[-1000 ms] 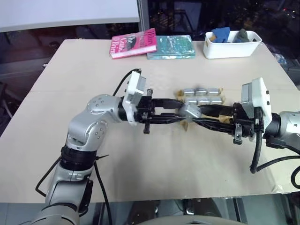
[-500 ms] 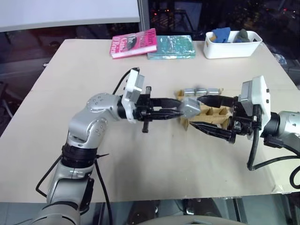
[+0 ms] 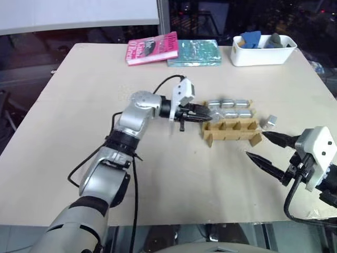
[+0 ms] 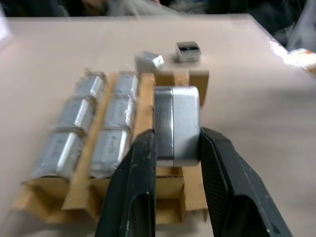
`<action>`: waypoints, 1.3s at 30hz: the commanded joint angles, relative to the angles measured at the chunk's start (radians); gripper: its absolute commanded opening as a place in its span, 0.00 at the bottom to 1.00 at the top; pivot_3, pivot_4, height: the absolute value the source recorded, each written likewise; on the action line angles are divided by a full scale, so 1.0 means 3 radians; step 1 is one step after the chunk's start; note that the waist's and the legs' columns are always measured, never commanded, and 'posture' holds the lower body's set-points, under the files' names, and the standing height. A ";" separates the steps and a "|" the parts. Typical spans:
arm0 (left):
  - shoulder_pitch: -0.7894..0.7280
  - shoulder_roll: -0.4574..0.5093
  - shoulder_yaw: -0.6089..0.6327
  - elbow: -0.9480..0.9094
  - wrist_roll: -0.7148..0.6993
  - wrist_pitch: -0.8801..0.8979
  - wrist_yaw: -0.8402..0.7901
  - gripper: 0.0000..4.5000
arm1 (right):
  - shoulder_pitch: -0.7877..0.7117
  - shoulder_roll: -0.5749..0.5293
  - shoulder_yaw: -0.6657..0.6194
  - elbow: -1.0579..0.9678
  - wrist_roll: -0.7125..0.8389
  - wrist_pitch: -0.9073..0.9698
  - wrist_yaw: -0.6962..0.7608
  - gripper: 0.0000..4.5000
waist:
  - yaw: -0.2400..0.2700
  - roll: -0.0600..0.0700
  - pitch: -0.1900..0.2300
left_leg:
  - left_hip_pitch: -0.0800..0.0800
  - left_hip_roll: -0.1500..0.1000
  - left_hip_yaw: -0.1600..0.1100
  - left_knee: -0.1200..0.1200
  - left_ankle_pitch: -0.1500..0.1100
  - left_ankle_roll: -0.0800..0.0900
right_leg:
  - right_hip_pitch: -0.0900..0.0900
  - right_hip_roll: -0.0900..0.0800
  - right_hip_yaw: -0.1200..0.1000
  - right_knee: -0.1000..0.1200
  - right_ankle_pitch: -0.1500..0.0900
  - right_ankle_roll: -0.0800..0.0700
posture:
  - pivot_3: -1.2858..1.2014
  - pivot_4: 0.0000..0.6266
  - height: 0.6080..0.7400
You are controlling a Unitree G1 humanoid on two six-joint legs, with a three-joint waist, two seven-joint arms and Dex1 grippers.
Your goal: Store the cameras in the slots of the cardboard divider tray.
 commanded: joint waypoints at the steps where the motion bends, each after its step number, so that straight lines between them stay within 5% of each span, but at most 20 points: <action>1: -0.0272 -0.0119 -0.0032 0.0442 0.0199 -0.0395 -0.0142 0.20 | 0.0045 -0.0054 -0.0091 -0.0124 0.0064 -0.0179 -0.0229 0.76 | -0.0015 0.0000 0.0000 | 0.0000 0.0000 0.0000 0.0000 0.0000 0.0000 | 0.0000 0.0000 0.0000 0.0000 0.0000 0.0000 | 0.52 0.24 1.00; 16: -0.0758 -0.0326 -0.0061 0.1465 0.0787 -0.0999 -0.0360 0.20 | 0.0265 -0.0638 0.0088 -0.0124 0.0616 -0.0571 -0.1145 0.76 | -0.0019 -0.0004 0.0002 | -0.0003 0.0001 0.0002 -0.0001 -0.0001 0.0001 | -0.0003 0.0000 0.0002 -0.0001 0.0000 0.0000 | 0.52 0.24 1.00; 17: -0.0767 -0.0336 -0.0041 0.1462 0.0771 -0.1004 -0.0389 0.38 | 0.0278 -0.0640 0.0100 -0.0124 0.0617 -0.0574 -0.1166 0.77 | -0.0019 -0.0004 0.0002 | -0.0002 0.0001 0.0002 -0.0001 -0.0001 0.0001 | -0.0003 0.0000 0.0002 -0.0001 0.0000 0.0000 | 0.52 0.24 1.00; 21: -0.0776 -0.0346 0.0190 0.1228 0.0549 -0.0850 -0.0457 0.71 | 0.0329 -0.0533 0.0171 -0.0124 0.0418 -0.0431 -0.1287 0.77 | -0.0017 -0.0005 0.0003 | -0.0004 0.0001 0.0001 0.0000 -0.0001 0.0001 | -0.0004 0.0000 0.0002 -0.0001 0.0000 0.0000 | 0.52 0.24 1.00; 22: -0.0747 -0.0316 0.0251 0.1084 0.0473 -0.0755 -0.0508 0.81 | 0.0344 -0.0485 0.0214 -0.0095 0.0264 -0.0383 -0.1344 0.77 | -0.0017 -0.0005 0.0003 | -0.0006 0.0001 0.0000 0.0000 0.0000 0.0001 | -0.0004 0.0000 0.0000 -0.0002 0.0000 0.0000 | 0.52 0.24 1.00; 28: -0.0202 -0.0027 0.0554 -0.0389 -0.0075 0.0170 -0.0551 0.81 | 0.0210 -0.0199 0.0494 0.0392 -0.0267 -0.0180 -0.1510 0.77 | -0.0038 -0.0001 0.0001 | -0.0005 0.0003 0.0000 0.0000 0.0000 -0.0001 | -0.0007 -0.0002 0.0006 0.0000 0.0000 0.0000 | 0.52 0.24 1.00; 35: 0.0971 0.0138 0.1021 -0.2305 -0.0758 0.1189 0.0337 0.81 | -0.0489 0.0117 0.0606 0.1221 -0.0535 0.0009 -0.1563 0.77 | -0.0031 0.0004 -0.0002 | 0.0005 0.0004 0.0003 0.0003 0.0001 -0.0002 | -0.0003 -0.0009 0.0012 0.0009 0.0000 0.0000 | 0.52 0.24 1.00; 39: 0.1396 0.0252 0.1256 -0.2893 -0.1106 0.1630 0.0714 0.98 | -0.0817 0.0202 0.0681 0.1597 -0.0710 0.0041 -0.1510 0.77 | -0.0014 0.0005 -0.0002 | 0.0007 0.0004 0.0001 0.0004 0.0003 -0.0005 | -0.0003 -0.0009 0.0009 0.0016 0.0000 0.0000 | 0.52 0.24 1.00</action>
